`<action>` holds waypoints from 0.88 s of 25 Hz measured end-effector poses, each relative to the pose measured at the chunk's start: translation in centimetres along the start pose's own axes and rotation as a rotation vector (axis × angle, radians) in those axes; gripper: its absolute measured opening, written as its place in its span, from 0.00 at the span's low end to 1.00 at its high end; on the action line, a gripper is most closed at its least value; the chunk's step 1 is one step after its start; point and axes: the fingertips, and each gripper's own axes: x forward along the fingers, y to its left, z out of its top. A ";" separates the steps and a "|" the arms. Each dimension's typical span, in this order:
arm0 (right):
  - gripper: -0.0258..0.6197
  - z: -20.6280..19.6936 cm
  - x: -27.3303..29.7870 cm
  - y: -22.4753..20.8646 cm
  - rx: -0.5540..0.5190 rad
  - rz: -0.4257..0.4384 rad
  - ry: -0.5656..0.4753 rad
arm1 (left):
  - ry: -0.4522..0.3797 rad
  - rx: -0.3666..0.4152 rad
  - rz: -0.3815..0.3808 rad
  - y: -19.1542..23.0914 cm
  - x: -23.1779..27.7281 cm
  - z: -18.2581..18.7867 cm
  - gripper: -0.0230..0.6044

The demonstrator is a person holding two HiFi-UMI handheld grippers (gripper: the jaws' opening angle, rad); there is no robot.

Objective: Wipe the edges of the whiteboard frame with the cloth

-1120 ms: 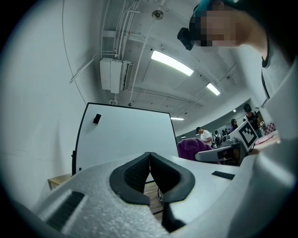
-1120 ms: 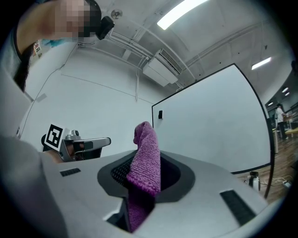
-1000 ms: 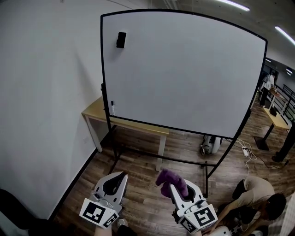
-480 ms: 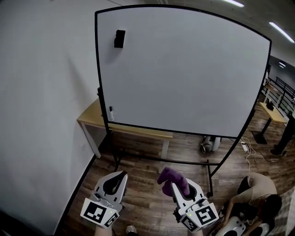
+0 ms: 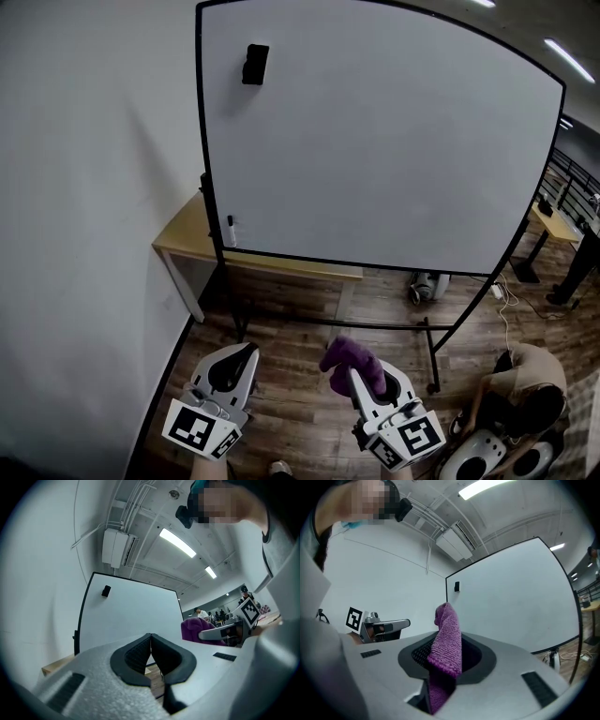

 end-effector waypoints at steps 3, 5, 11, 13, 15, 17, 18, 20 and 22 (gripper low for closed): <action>0.16 -0.1 1.3 0.9 0.004 -0.011 -0.006 | -0.002 -0.001 -0.013 1.6 -0.3 -0.1 0.06; 0.16 -0.2 2.1 1.6 0.002 -0.016 -0.009 | -0.005 -0.002 -0.018 2.7 -0.6 -0.1 0.06; 0.16 -0.7 3.9 3.4 -0.011 -0.036 -0.013 | -0.014 -0.004 -0.038 5.3 -1.4 -0.5 0.06; 0.16 -0.7 4.3 3.5 -0.013 -0.044 -0.009 | -0.016 -0.010 -0.040 5.9 -1.4 -0.6 0.06; 0.16 -0.7 4.7 3.6 -0.015 -0.047 -0.006 | -0.018 -0.015 -0.041 6.4 -1.4 -0.7 0.06; 0.16 -0.8 5.2 3.6 -0.015 -0.044 -0.001 | -0.022 -0.025 -0.039 6.9 -1.4 -0.9 0.06; 0.16 -0.9 5.5 3.6 -0.016 -0.041 0.002 | -0.023 -0.029 -0.035 7.1 -1.4 -1.0 0.06; 0.16 -1.1 6.2 3.6 -0.017 -0.032 0.010 | -0.022 -0.037 -0.027 7.8 -1.2 -1.3 0.06; 0.16 -1.3 7.2 3.6 -0.017 -0.023 0.016 | -0.019 -0.041 -0.016 8.5 -1.0 -1.6 0.06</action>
